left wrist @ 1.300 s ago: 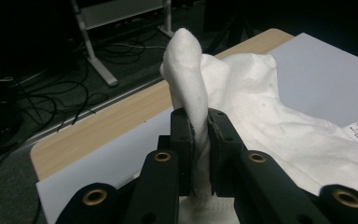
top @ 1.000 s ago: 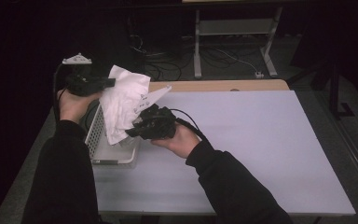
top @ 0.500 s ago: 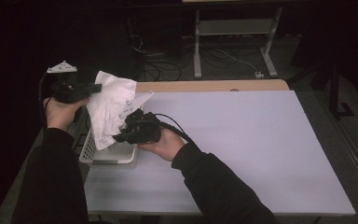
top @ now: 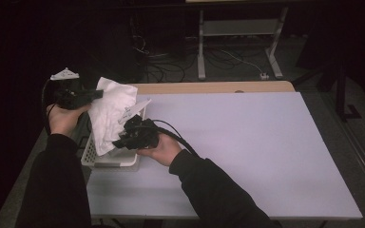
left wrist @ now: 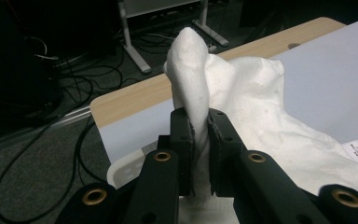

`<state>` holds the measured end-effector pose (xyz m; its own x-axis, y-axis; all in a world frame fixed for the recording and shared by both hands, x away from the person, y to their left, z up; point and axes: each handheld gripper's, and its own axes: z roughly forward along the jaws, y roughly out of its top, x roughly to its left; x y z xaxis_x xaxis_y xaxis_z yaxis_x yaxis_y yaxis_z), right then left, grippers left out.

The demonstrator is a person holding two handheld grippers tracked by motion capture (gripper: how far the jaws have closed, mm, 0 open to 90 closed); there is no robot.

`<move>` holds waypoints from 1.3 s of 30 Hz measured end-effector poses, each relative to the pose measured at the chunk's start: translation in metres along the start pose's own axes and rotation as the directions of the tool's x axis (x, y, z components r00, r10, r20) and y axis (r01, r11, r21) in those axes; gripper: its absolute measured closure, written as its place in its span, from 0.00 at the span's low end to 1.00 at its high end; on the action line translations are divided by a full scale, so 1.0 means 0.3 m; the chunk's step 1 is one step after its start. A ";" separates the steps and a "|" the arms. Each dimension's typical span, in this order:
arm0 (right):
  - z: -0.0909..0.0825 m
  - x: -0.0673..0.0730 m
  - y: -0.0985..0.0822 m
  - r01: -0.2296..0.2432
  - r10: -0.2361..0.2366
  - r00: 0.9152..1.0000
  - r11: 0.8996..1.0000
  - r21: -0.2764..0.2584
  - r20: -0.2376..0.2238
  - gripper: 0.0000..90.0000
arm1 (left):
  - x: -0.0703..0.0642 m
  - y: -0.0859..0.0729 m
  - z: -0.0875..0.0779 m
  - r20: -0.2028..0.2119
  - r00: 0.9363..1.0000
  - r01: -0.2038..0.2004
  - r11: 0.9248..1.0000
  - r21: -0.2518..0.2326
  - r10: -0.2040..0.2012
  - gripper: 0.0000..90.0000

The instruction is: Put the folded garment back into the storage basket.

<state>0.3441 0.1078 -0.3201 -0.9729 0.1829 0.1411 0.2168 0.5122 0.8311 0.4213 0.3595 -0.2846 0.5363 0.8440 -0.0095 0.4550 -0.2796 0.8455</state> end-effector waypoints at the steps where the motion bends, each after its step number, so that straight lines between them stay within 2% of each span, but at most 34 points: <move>1: 0.006 -0.003 -0.004 -0.002 0.002 1.000 1.000 0.005 0.001 0.91 | 0.000 0.000 0.000 0.000 1.000 0.000 1.000 0.000 0.000 0.90; 4: 0.020 -0.011 -0.014 -0.015 0.015 1.000 1.000 0.010 0.000 0.91 | 0.008 -0.015 0.007 -0.010 1.000 -0.007 1.000 0.022 0.007 0.90; 10: 0.053 -0.025 -0.030 -0.027 0.027 1.000 0.999 0.020 -0.010 0.91 | 0.024 -0.041 0.013 -0.011 1.000 0.000 0.999 0.035 0.001 0.90; 19: 0.098 -0.037 -0.045 -0.040 0.040 0.999 0.999 0.034 -0.006 0.91 | 0.039 -0.065 0.020 -0.015 1.000 0.013 0.999 0.030 -0.012 0.90; 22: 0.113 -0.044 -0.052 -0.052 0.052 0.999 0.998 0.044 0.000 0.91 | 0.040 -0.073 0.027 -0.013 1.000 0.014 0.999 0.033 -0.014 0.90; 24: 0.134 -0.049 -0.062 -0.064 0.064 0.998 0.996 0.060 0.005 0.91 | 0.042 -0.087 0.042 -0.023 1.000 -0.001 0.998 0.063 0.003 0.90; 26: 0.146 -0.050 -0.068 -0.064 0.064 0.998 0.995 0.071 0.008 0.91 | 0.044 -0.094 0.046 -0.021 1.000 -0.001 0.998 0.071 0.003 0.90; 39: 0.184 -0.058 -0.101 -0.095 0.094 0.995 0.988 0.121 0.015 0.91 | 0.050 -0.138 0.084 -0.010 1.000 0.026 0.996 0.083 -0.025 0.90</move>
<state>0.3587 0.1354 -0.3776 -0.9469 0.2430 0.2107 0.3167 0.5904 0.7424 0.4285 0.3722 -0.3333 0.5177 0.8552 -0.0256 0.5259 -0.2944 0.7980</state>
